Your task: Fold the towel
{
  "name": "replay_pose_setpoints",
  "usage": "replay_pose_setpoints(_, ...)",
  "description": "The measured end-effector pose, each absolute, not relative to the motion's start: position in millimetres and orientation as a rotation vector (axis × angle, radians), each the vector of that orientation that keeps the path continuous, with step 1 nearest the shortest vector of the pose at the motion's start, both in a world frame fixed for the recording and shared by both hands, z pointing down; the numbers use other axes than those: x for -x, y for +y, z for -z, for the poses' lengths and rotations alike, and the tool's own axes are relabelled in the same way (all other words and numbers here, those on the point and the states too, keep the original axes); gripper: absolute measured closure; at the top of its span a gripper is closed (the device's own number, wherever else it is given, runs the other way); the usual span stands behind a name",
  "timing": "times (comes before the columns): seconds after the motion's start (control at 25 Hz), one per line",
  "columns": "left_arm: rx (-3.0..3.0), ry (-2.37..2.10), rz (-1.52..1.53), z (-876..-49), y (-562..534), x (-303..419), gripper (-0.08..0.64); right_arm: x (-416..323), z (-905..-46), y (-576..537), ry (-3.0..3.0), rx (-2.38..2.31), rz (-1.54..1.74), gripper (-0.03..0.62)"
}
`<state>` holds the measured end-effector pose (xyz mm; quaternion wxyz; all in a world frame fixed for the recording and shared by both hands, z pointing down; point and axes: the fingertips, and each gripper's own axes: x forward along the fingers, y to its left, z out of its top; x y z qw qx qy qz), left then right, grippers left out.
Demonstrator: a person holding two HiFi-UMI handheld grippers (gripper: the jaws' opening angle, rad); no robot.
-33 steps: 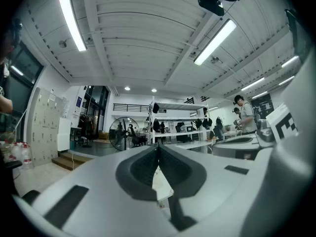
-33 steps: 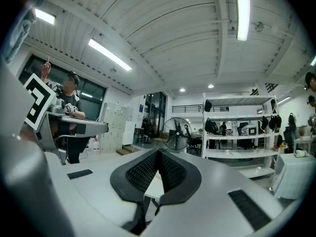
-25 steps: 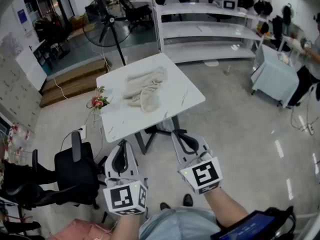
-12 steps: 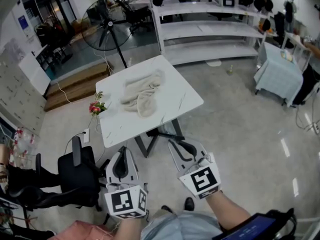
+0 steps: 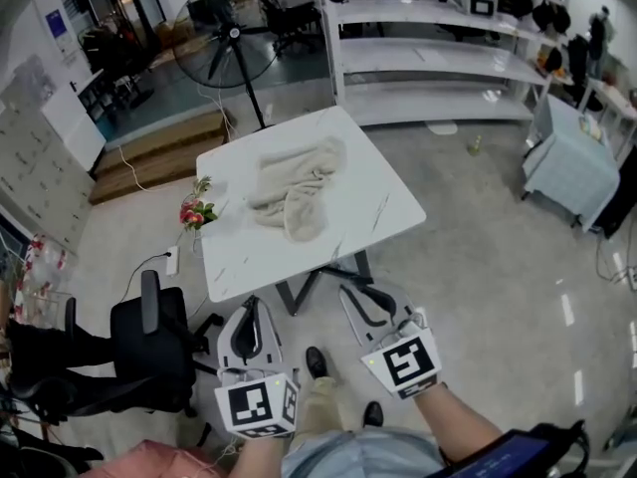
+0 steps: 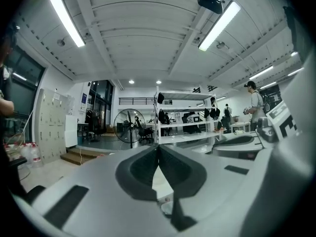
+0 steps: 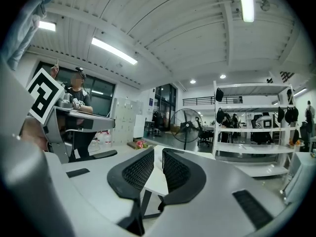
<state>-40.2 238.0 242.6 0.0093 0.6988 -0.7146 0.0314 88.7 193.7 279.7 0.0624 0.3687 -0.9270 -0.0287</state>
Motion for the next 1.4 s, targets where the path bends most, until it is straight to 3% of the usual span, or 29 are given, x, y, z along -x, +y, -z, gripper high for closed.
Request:
replay_pose_setpoints(0.52, -2.250, -2.165, -0.081, -265, 66, 150, 0.552, 30, -304, 30, -2.725, -1.084, 0.095, 0.497)
replay_pose_setpoints(0.88, -2.308, -2.125, -0.073, -263, -8, 188, 0.552, 67, -305, -35, -2.677, -1.085, 0.164, 0.483)
replay_pose_setpoints(1.4, -2.172, -1.954, -0.237, -394, -32, 197, 0.552, 80, -453, -37, -2.508, -0.848, -0.014, 0.438)
